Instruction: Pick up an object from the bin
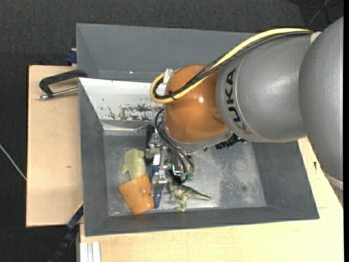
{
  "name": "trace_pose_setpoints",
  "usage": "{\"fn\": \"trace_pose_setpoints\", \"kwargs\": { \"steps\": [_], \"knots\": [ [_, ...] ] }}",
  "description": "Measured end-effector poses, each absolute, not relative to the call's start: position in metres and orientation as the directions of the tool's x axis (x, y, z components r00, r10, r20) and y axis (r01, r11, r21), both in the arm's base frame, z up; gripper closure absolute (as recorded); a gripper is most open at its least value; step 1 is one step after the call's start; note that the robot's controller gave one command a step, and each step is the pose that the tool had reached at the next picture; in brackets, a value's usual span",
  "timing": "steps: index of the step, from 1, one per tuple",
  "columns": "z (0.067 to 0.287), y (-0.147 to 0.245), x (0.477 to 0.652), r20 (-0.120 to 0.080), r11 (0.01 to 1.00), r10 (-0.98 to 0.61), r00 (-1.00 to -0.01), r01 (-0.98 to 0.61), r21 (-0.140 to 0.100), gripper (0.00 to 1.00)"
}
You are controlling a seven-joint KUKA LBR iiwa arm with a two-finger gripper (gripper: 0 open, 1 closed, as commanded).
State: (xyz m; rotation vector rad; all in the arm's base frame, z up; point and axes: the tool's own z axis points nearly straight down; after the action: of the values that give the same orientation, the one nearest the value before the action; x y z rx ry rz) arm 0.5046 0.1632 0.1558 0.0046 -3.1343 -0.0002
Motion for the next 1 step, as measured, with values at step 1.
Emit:
{"fn": "trace_pose_setpoints", "kwargs": {
  "steps": [1],
  "knots": [
    [0.0717, 0.1874, 0.5023, -0.005, 0.883, -0.470, -0.883, -0.470, -0.001, 0.00]
  ]
}}
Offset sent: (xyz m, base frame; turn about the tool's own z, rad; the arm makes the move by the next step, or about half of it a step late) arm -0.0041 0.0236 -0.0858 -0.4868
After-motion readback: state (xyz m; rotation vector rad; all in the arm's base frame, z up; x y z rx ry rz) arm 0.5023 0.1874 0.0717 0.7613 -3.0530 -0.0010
